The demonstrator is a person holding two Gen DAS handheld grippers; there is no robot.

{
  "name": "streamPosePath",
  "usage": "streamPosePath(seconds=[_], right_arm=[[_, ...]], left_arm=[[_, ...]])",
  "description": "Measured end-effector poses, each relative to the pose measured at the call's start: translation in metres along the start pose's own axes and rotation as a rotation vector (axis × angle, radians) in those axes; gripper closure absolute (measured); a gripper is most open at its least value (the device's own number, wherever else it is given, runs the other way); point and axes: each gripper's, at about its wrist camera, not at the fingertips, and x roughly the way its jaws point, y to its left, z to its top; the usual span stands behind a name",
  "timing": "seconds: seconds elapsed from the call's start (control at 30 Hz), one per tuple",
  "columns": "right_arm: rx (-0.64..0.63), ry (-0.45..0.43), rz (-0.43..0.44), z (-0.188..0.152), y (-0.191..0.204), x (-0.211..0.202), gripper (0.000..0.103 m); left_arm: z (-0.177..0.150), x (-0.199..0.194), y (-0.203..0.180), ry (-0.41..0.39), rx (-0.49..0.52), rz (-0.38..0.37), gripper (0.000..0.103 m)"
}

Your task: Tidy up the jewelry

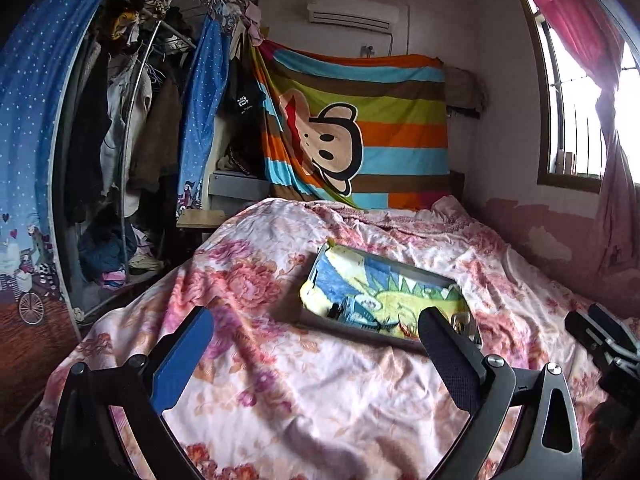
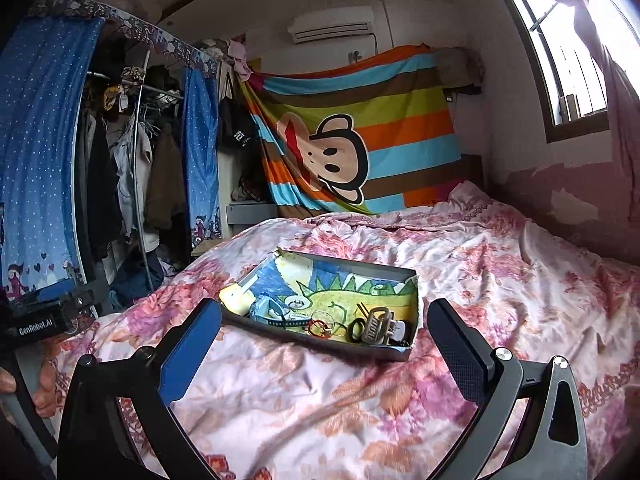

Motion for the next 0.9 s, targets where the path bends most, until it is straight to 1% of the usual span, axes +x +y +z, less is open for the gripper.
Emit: streamPosePath(seconds=[0.2,0.33,0.47,0.63,0.9], right_arm=[[-0.009,-0.009,-0.004,-0.005,0.003,-0.016,0.002],[-0.02,0.0,0.001,-0.008,0.005,-0.024,0.002],[-0.019,0.033,0.003,-0.017,0.006,-0.026,0.002],[-0.013,0.08,-0.009,-0.03,0.006,-0.017,0.002],[-0.001,0.163,-0.009,-0.05,0.008,0.003,0.002]], left_arm=[[-0.011,-0.015,-0.008,0.007,0.049,0.008,0.0],[-0.018,-0.024,-0.011,0.012,0.079,0.016,0.0],[-0.025,-0.03,-0.011,0.026,0.092,0.025,0.0],[-0.037,-0.035,-0.009,0.059,0.105,0.047,0.0],[-0.045,-0.026,-0.002,0.096,0.116,0.081,0.0]])
